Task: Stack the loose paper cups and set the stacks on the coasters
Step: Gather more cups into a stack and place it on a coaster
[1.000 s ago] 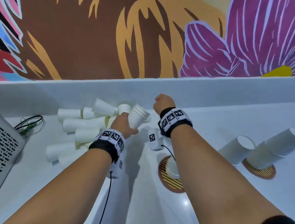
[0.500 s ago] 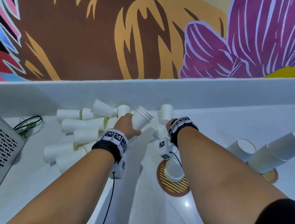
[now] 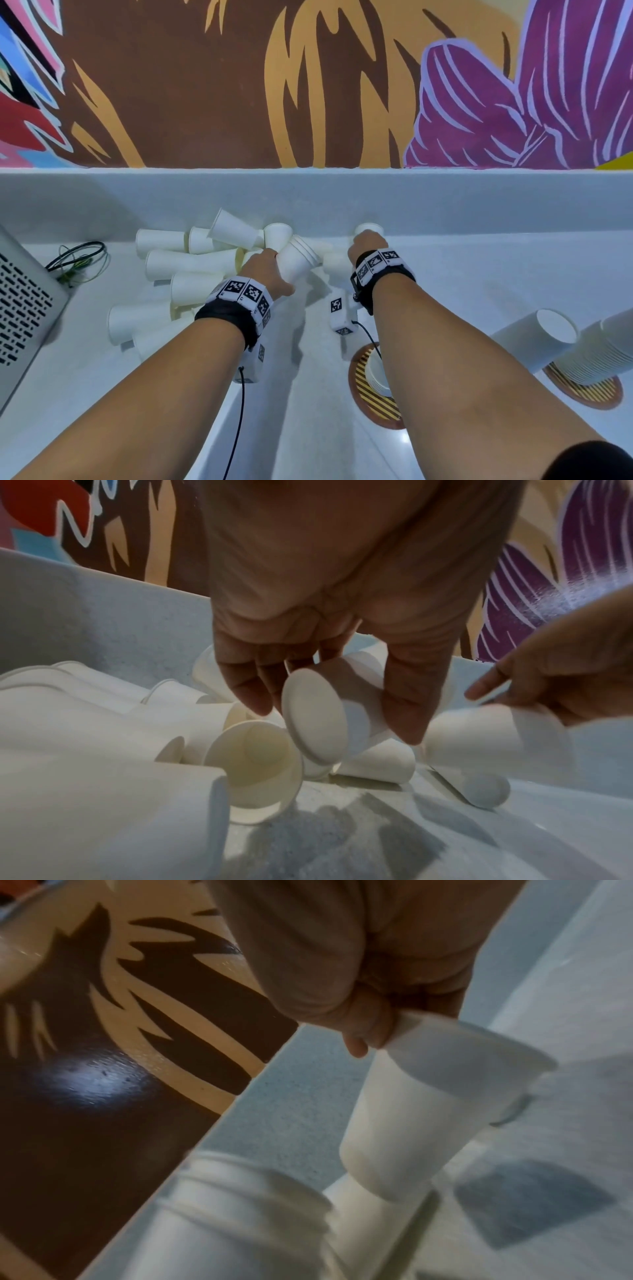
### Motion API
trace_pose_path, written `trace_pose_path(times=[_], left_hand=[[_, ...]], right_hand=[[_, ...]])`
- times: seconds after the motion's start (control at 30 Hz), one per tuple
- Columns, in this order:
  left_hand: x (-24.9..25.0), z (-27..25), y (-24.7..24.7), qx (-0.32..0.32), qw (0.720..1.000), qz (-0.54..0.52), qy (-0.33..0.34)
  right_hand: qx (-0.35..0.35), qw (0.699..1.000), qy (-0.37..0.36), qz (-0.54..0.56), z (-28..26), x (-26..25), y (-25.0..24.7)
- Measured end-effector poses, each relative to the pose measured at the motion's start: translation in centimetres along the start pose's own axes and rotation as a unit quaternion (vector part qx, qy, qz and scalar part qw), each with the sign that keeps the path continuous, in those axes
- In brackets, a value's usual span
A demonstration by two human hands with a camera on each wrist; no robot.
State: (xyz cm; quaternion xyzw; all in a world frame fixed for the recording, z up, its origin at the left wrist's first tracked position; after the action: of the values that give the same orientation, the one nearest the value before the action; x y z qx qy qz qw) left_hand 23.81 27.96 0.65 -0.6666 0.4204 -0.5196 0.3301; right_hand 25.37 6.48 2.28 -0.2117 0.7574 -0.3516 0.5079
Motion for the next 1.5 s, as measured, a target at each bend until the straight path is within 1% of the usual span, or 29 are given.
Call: trace_pose_path(times=[0.1,0.17,0.23,0.37,0.43,0.47,0.53,0.6,0.67,0.73,0.77,0.83,0.9,0.97,1.0,1.03,1.1,1.23,1.33,1.43,1.5], left_hand=[[-0.3,0.0,-0.2,-0.004,0.999,0.039,-0.021],[-0.4,0.2,-0.4,0.001,0.998,0.056,-0.029],[-0.4,0.6,-0.4,0.006,0.998,0.048,-0.028],[-0.3,1.1,-0.3,0.018,1.0,0.008,-0.006],[-0.2,1.1,-0.5,0.03,0.999,-0.013,0.001],[-0.3,1.2,-0.6,0.035,0.999,-0.021,0.001],[-0.6,1.3,-0.8,0.046,0.998,-0.043,-0.002],[-1.0,1.5,-0.8,0.058,0.996,-0.06,-0.003],[-1.2,1.7,-0.7,0.062,0.996,-0.068,-0.003],[-1.4,2.0,-0.5,0.059,0.995,-0.076,-0.004],[-1.5,2.2,-0.4,0.057,0.995,-0.081,-0.005],[-1.7,2.5,-0.3,0.058,0.994,-0.089,-0.007],[-1.8,2.7,-0.3,0.06,0.994,-0.095,-0.012],[-2.0,2.8,-0.4,0.06,0.993,-0.102,-0.02],[-2.0,2.8,-0.4,0.061,0.992,-0.109,-0.022],[-2.2,2.9,-0.5,0.06,0.991,-0.118,-0.026],[-2.4,2.9,-0.6,0.059,0.989,-0.132,-0.031],[-2.7,3.0,-0.8,0.061,0.989,-0.132,-0.029],[-2.7,3.1,-0.9,0.062,0.989,-0.134,-0.028],[-2.6,3.2,-1.0,0.064,0.988,-0.134,-0.03],[-2.5,3.2,-1.0,0.066,0.988,-0.137,-0.029]], right_hand=[[0.077,0.993,-0.077,0.046,0.2,-2.8,-1.7],[0.085,0.986,-0.111,0.094,0.5,-4.0,-1.7],[0.065,0.981,-0.144,0.116,0.2,-5.2,-1.4],[0.01,0.973,-0.218,0.075,-0.2,-7.3,0.3],[-0.001,0.969,-0.235,0.079,-0.1,-7.8,1.4],[0.005,0.969,-0.232,0.086,0.2,-8.0,1.7],[0.023,0.973,-0.204,0.101,0.9,-7.6,1.8],[0.013,0.977,-0.183,0.106,1.3,-6.9,2.2],[-0.034,0.975,-0.204,0.076,1.4,-7.0,3.2],[-0.085,0.967,-0.237,0.042,1.0,-7.3,4.6],[-0.1,0.965,-0.241,0.043,0.9,-7.3,5.2],[-0.093,0.968,-0.219,0.086,1.3,-7.0,5.6],[-0.028,0.982,-0.155,0.101,2.7,-5.8,5.1],[0.041,0.997,-0.054,0.036,4.1,-3.9,4.4],[0.057,0.998,0.0,0.001,4.5,-2.8,4.1],[0.06,0.997,0.043,-0.023,4.7,-1.8,4.1],[0.058,0.993,0.09,-0.052,5.0,-0.1,4.3],[0.032,0.987,0.121,-0.1,5.3,2.1,4.6],[0.005,0.989,0.113,-0.096,5.3,2.2,5.0],[0.059,0.99,0.096,-0.09,5.6,1.2,5.2],[0.091,0.991,0.072,-0.072,5.8,0.2,5.5]])
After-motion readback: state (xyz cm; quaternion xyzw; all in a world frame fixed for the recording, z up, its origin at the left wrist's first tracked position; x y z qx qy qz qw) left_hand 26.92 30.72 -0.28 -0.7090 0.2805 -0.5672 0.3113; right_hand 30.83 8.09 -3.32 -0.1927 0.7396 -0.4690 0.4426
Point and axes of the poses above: each hand's wrist, its own z-axis towards the middle knuckle, its own y-axis out of the palm, x = y × z, the point moved 5 cm from there along z, towards the middle knuckle, and after that the axes turned 4 degrees about -y, right-handed, at the moved point
